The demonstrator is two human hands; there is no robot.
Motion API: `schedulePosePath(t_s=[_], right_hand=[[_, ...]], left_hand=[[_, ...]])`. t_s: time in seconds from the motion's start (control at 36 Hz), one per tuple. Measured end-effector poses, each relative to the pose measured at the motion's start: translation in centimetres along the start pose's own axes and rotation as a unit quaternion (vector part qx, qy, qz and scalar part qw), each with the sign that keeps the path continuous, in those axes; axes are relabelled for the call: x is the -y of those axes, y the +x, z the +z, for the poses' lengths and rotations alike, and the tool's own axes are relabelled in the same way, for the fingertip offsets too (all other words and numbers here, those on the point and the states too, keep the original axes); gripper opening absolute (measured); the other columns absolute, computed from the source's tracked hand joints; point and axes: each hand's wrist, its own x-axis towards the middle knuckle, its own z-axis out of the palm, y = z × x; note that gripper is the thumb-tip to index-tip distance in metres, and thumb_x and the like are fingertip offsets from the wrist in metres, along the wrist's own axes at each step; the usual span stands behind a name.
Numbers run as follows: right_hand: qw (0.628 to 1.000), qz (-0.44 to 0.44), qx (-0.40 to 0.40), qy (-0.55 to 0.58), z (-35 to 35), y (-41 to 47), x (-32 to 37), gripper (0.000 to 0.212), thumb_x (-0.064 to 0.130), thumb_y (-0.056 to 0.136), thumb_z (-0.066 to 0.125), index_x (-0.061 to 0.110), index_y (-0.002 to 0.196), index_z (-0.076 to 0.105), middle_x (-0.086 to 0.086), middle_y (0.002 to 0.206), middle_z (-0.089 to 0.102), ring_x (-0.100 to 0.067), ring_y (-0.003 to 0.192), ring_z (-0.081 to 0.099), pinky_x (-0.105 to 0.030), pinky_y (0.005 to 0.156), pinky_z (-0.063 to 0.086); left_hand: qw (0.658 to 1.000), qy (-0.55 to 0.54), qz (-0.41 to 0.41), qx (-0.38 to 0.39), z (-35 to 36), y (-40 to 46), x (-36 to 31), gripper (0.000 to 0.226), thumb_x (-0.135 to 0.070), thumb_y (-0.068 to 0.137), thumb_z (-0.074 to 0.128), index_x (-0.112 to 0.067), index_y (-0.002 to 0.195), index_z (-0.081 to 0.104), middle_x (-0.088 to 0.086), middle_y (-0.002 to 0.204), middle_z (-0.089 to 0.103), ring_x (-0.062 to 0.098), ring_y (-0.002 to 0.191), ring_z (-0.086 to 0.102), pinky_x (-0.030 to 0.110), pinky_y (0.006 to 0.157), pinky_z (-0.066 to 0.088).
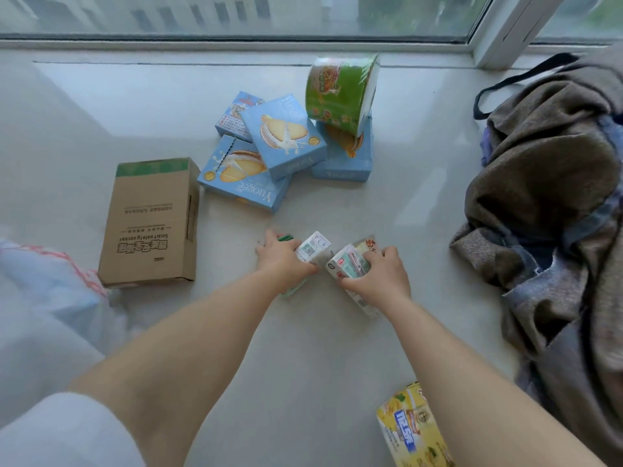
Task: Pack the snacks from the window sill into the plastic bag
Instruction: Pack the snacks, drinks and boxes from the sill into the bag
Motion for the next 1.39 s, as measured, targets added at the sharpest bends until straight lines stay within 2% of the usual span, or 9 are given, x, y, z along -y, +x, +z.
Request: schedulePosePath(t_s=[0.19,0.39,0.61,0.72,0.81,0.94,1.06,1.17,1.39], right_hand=[[0.993,0.033,-0.064,0.094,0.1,-5.7,2.9,0.051,0.050,0.073,0.070,0.014,0.109,0.060,-0.007,0.106,0.053,-0.022,0.099,0.055,-0.026,0.078,0.039],[0.971,-0.018,-0.130,0.201,-0.7,-12.1,7.9,0.040,0.045,0.070,0.074,0.016,0.097,0.066,-0.004,0.100,0.061,-0.020,0.094,0.060,-0.034,0.082,0.049],[0.916,-0.151,-0.139,0.344,-1.4,-19.0,16.6,0.016,0.034,0.074,0.076,0.026,0.081,0.063,-0.001,0.092,0.067,-0.011,0.080,0.064,-0.019,0.065,0.050],[0.896,-0.216,-0.120,0.368,-0.3,-22.4,21.6,0.018,0.031,0.075,0.076,0.033,0.076,0.058,-0.003,0.092,0.069,-0.015,0.082,0.067,-0.032,0.071,0.056],[0.884,-0.253,-0.097,0.381,1.0,-24.7,25.4,0.019,0.033,0.073,0.077,0.028,0.076,0.059,0.000,0.088,0.069,-0.012,0.078,0.065,-0.027,0.068,0.054],[0.870,-0.318,-0.036,0.374,4.8,-28.2,31.7,0.015,0.025,0.080,0.073,0.027,0.082,0.059,0.013,0.080,0.065,0.008,0.067,0.061,-0.010,0.058,0.047],[0.880,-0.348,0.001,0.324,9.2,-30.5,35.7,0.025,0.027,0.080,0.073,0.018,0.099,0.059,0.013,0.086,0.063,0.005,0.073,0.057,-0.008,0.061,0.043],[0.904,-0.354,0.024,0.239,13.1,-31.5,37.8,0.039,0.031,0.080,0.073,0.015,0.110,0.054,0.005,0.102,0.062,-0.012,0.095,0.059,-0.030,0.083,0.048],[0.928,-0.333,0.086,0.141,16.3,-30.9,37.8,0.043,0.027,0.079,0.072,0.017,0.115,0.051,0.004,0.109,0.059,-0.014,0.102,0.057,-0.034,0.086,0.050]], left_hand=[[0.989,-0.132,-0.051,-0.029,-2.2,-5.9,4.5,0.038,-0.045,0.072,0.071,-0.031,0.107,0.063,-0.001,0.126,0.029,0.026,0.118,0.040,0.035,0.061,0.051],[0.962,-0.239,0.004,-0.133,-6.7,-12.4,8.0,0.038,-0.047,0.070,0.073,-0.021,0.097,0.065,-0.002,0.109,0.034,0.019,0.109,0.048,0.039,0.096,0.047],[0.888,-0.395,0.114,-0.208,-12.2,-21.8,11.4,0.025,-0.045,0.064,0.076,-0.037,0.083,0.061,-0.001,0.109,0.042,0.015,0.110,0.051,0.033,0.095,0.047],[0.860,-0.401,0.147,-0.279,-15.1,-25.4,15.2,0.031,-0.050,0.062,0.077,-0.040,0.087,0.062,-0.004,0.110,0.044,0.013,0.107,0.055,0.037,0.093,0.051],[0.842,-0.401,0.150,-0.329,-17.3,-27.3,19.4,0.034,-0.059,0.056,0.070,-0.049,0.086,0.058,-0.005,0.108,0.045,0.016,0.108,0.055,0.039,0.091,0.052],[0.830,-0.347,0.098,-0.425,-20.6,-29.6,28.1,0.044,-0.047,0.065,0.071,-0.030,0.105,0.064,-0.003,0.109,0.045,0.023,0.109,0.052,0.042,0.091,0.051],[0.848,-0.302,0.055,-0.432,-22.2,-30.1,35.5,0.047,-0.042,0.067,0.078,-0.016,0.106,0.069,-0.005,0.111,0.044,0.017,0.108,0.053,0.036,0.095,0.047],[0.883,-0.238,0.053,-0.402,-22.3,-29.6,40.7,0.045,-0.027,0.071,0.081,-0.014,0.112,0.068,-0.002,0.117,0.046,0.013,0.109,0.052,0.017,0.091,0.037],[0.932,-0.191,0.106,-0.290,-19.8,-27.5,44.1,0.046,-0.040,0.075,0.075,-0.024,0.117,0.065,-0.003,0.126,0.042,0.012,0.116,0.041,0.031,0.095,0.041]])
